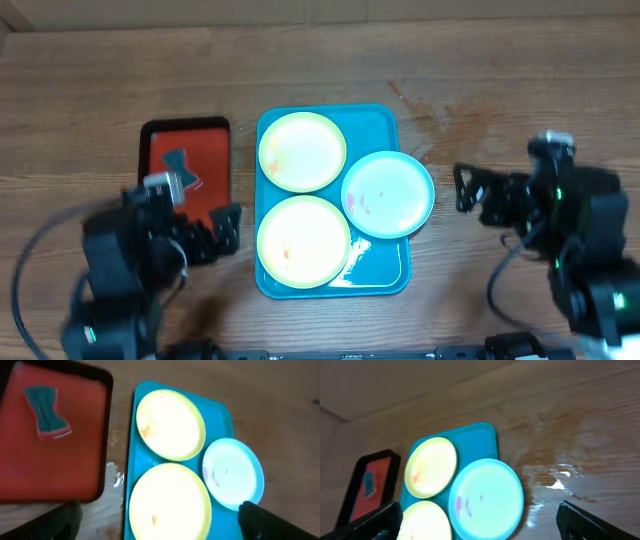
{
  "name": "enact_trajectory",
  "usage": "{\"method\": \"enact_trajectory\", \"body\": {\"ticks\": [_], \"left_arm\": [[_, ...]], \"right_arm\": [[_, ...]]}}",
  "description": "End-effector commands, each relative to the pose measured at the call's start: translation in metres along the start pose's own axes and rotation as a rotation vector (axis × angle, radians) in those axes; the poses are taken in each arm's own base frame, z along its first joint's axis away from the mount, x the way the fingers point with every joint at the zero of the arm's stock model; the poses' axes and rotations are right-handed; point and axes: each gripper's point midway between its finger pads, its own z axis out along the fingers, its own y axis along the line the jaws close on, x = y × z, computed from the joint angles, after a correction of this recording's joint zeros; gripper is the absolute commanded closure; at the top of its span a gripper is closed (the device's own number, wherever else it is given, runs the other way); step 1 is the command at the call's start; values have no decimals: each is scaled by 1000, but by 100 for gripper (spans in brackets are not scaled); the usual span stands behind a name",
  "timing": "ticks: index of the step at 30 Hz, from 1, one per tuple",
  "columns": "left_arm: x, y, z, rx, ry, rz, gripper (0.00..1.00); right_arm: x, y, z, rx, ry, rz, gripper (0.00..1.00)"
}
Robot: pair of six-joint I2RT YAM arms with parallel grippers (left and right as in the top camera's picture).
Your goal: Clean dirty plates on tray and stack at the side
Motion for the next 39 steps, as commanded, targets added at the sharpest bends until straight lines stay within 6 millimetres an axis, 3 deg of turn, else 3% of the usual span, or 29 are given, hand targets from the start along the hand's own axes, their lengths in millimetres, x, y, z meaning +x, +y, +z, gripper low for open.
{"method": "enact_trajectory", "body": {"ticks": [1, 2, 5, 7, 9, 11, 12, 13, 15, 19, 22, 27, 35, 39], "left_arm": [[-23, -9, -3, -11, 84, -8, 0], [-22, -13, -2, 5, 123, -31, 0], [-14, -10, 5, 3, 194, -4, 0], [-11, 16, 8, -146, 214, -76, 3], [-7, 55, 7, -385, 214, -222, 5], [-4, 71, 17, -464, 252, -256, 9], [-2, 73, 22, -470, 275, -260, 12], [4, 77, 33, -478, 335, -274, 22], [13, 81, 41, -494, 400, -286, 28], [11, 78, 36, -480, 417, -218, 22], [1, 74, 27, -471, 369, -198, 10], [-2, 76, 27, -481, 356, -193, 8], [-6, 77, 27, -490, 337, -187, 4], [-10, 77, 29, -485, 323, -185, 4]], "right_arm": [[4, 34, 10, -182, 109, -26, 6], [15, 41, 15, -226, 174, -14, 17], [43, 40, 26, -201, 308, -4, 20], [73, 40, 33, -148, 435, 5, 20], [96, 49, 39, -149, 532, -36, 22], [121, 67, 46, -177, 625, -101, 25], [127, 71, 48, -183, 647, -116, 26], [143, 79, 56, -176, 695, -167, 28], [162, 74, 74, -85, 727, -256, 29], [197, 69, 112, 1, 818, -330, 36], [210, 65, 131, 19, 849, -334, 42], [228, 72, 142, -43, 916, -335, 45], [255, 60, 161, -42, 946, -355, 49], [255, 59, 164, -40, 932, -371, 53]]}}
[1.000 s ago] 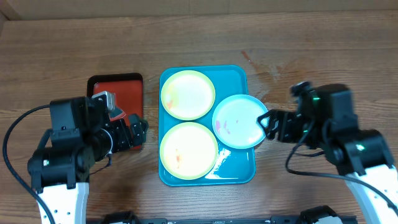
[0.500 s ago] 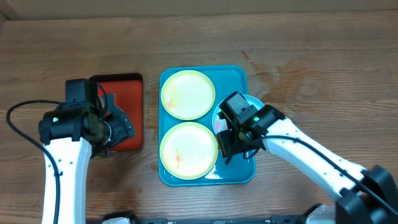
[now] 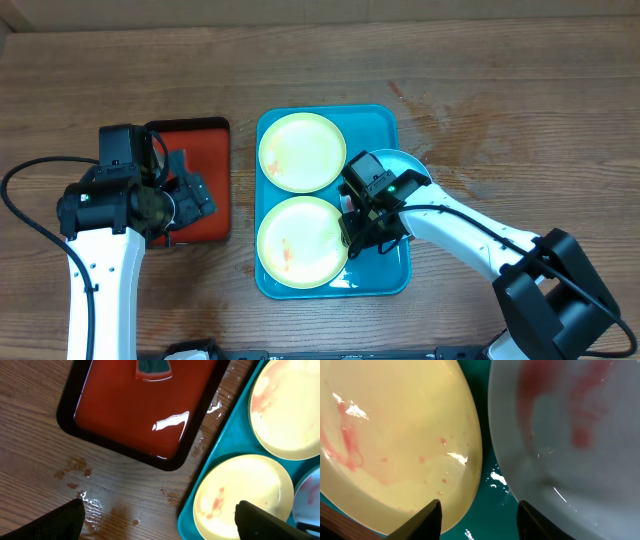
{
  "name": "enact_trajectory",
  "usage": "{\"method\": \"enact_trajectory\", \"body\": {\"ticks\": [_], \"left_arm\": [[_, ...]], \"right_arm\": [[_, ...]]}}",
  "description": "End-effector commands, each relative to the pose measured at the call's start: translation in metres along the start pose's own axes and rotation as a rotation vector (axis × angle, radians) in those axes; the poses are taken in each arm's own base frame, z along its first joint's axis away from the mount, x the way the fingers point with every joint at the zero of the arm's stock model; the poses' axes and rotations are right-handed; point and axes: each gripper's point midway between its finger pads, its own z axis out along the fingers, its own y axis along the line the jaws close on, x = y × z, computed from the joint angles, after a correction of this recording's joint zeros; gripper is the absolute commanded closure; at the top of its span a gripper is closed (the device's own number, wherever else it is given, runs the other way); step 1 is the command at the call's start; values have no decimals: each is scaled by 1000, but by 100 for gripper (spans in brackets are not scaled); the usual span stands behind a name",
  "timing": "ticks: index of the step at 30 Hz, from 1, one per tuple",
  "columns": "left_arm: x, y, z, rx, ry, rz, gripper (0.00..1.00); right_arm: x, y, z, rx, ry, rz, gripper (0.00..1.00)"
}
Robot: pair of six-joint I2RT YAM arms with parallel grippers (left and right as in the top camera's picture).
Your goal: Clean dirty plates on tray and stack at the side
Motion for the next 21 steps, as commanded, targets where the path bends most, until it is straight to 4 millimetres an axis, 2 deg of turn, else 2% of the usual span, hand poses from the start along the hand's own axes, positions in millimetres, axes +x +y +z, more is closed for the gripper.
{"method": "enact_trajectory", "body": {"ticks": [1, 3, 5, 8, 11, 13, 15, 19, 20, 21], "left_arm": [[-10, 0, -9, -1, -54, 16, 3], [-15, -1, -8, -1, -73, 17, 3], [-23, -1, -7, -7, -102, 15, 4], [-35, -3, 1, -19, -120, 14, 6], [-41, -3, 19, -45, -85, 22, 8], [-44, -4, 38, -63, -41, 24, 10], [-47, -3, 58, -88, -4, 22, 18], [-60, 4, 103, -166, 31, -13, 20], [-66, 5, 124, -178, 45, -25, 21], [-68, 7, 134, -181, 49, -36, 25]], "right_arm": [[1, -3, 3, 28, -3, -19, 55], [-5, -9, 0, 67, -24, -19, 55], [-12, -6, -9, 70, -49, -25, 55], [-23, 3, -31, 56, -101, -59, 54], [-29, 5, -57, 78, -151, -64, 54], [-29, 8, -71, 78, -174, -66, 53], [-27, 10, -79, 69, -186, -63, 53], [-17, 9, -82, 71, -159, -59, 53], [-11, 10, -81, 62, -134, -56, 53], [-9, 12, -81, 51, -123, -55, 53]]}}
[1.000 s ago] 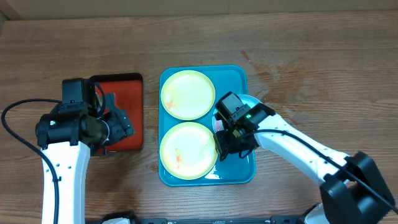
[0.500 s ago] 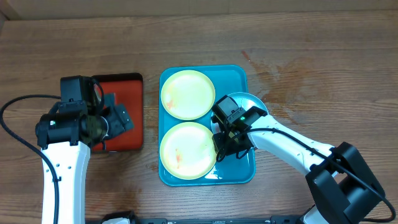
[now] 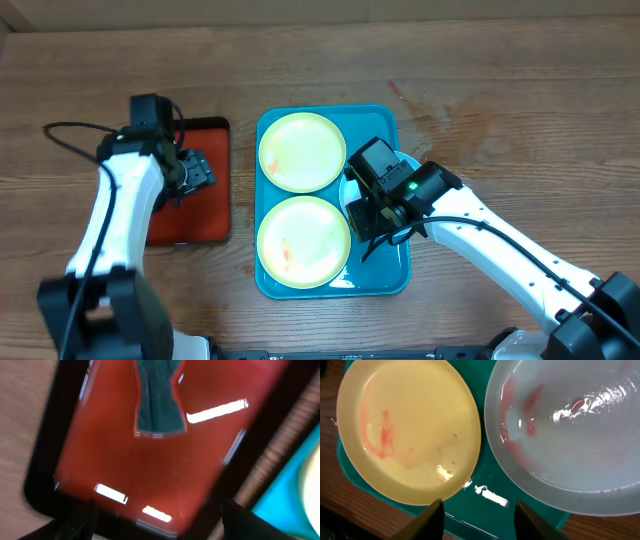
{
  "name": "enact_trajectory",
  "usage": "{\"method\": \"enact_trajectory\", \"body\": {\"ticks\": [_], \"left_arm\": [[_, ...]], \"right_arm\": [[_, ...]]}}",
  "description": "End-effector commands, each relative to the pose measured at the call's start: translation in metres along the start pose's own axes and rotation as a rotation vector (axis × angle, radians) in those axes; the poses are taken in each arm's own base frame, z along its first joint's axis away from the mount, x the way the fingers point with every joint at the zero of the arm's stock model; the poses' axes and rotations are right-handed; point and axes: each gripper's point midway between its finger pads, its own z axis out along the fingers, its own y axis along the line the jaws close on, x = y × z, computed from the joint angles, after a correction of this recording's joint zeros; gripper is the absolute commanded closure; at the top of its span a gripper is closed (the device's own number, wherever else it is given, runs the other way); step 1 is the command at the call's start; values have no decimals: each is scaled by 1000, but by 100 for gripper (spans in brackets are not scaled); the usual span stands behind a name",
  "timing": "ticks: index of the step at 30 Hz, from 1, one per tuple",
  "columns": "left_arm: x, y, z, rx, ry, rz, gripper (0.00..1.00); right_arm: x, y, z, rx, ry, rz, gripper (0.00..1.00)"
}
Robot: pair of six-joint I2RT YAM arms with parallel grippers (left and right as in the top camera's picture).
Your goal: Clean dirty plates on tray and stack at the side
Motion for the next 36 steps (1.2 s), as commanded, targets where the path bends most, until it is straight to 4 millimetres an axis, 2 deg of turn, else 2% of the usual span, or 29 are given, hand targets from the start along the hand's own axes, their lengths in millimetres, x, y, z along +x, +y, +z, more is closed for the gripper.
{"method": "enact_trajectory", "body": {"ticks": [1, 4, 9, 13, 16, 17, 18, 19, 20, 24, 28, 32, 36], "left_arm": [[-17, 7, 35, -54, 7, -49, 27], [-29, 9, 55, -50, -5, -73, 28], [-52, 4, 71, -30, -78, 10, 27], [-57, 0, 88, -29, -83, 9, 31], [-45, -8, 107, 10, -17, 15, 55], [-38, -10, 113, 22, 14, 18, 66], [-32, -9, 119, 17, 41, 20, 83], [-27, -8, 122, 10, 63, 21, 96], [-24, -7, 123, 5, 79, 18, 96], [-23, -5, 109, 0, 90, 18, 96], [-31, -6, 73, 20, 66, 15, 96], [-31, -7, 39, 43, 43, 8, 96], [-20, -2, 33, 29, 77, 9, 96]], "right_arm": [[2, 7, -6, -33, 7, -5, 53], [2, 16, -7, -81, 14, 11, 53], [-2, 17, -7, -86, 3, 88, 53], [-3, 22, -7, -114, 3, 93, 53], [-2, 23, -7, -121, 5, 93, 53], [-2, 23, -7, -122, 6, 93, 53], [-2, 23, -7, -121, 6, 96, 53], [-2, 23, -7, -121, 6, 102, 53], [-2, 23, -7, -121, 7, 106, 53], [-2, 23, -7, -120, 9, 109, 53], [-2, 23, -7, -120, 7, 108, 53], [-3, 23, -7, -121, 2, 107, 53], [-5, 24, -7, -125, -7, 105, 53]]}}
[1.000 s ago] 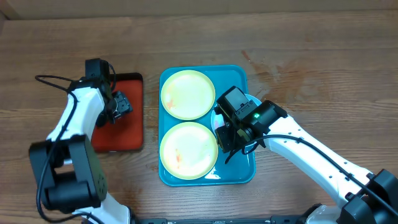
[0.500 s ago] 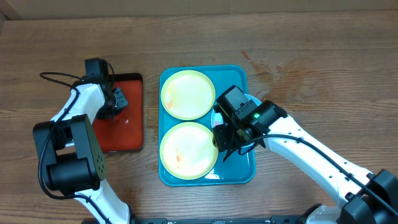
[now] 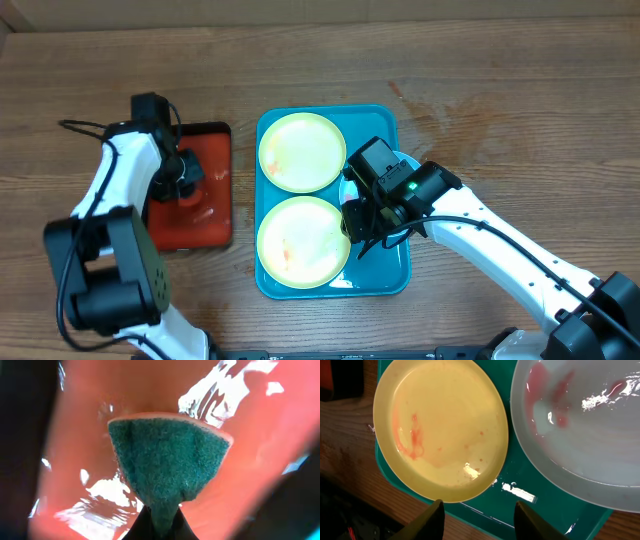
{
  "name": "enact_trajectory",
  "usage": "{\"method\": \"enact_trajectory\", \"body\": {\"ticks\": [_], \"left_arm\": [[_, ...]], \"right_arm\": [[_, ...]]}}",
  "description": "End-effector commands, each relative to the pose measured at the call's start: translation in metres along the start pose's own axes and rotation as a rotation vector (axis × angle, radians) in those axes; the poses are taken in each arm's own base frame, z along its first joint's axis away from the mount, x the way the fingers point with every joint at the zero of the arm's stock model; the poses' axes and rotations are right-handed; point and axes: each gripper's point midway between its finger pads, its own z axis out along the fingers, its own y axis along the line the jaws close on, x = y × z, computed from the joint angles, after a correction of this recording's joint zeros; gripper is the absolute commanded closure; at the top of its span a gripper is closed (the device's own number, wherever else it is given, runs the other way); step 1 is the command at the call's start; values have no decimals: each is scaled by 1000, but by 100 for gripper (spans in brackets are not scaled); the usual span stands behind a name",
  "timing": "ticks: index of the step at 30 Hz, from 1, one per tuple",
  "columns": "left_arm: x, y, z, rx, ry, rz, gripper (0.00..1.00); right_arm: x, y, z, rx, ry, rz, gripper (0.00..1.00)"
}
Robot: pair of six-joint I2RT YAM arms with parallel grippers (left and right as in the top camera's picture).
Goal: Clean dirty plates on tray and stack at the side
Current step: 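Grasp the green-orange sponge with the left gripper and lift it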
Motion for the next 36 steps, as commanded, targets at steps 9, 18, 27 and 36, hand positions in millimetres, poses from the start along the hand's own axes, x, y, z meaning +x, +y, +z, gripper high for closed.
{"method": "enact_trajectory", "body": {"ticks": [9, 18, 27, 36], "left_arm": [[37, 7, 14, -19, 87, -23, 71], [23, 13, 18, -55, 21, -19, 56], [50, 20, 48, -60, 52, -21, 74], [44, 17, 20, -60, 84, -20, 96]], "right_arm": [[-9, 6, -6, -12, -39, -6, 53], [-9, 6, -6, -12, -40, -6, 53], [-9, 6, -6, -12, -41, -6, 52], [-21, 8, -7, -22, -90, 68, 52]]}}
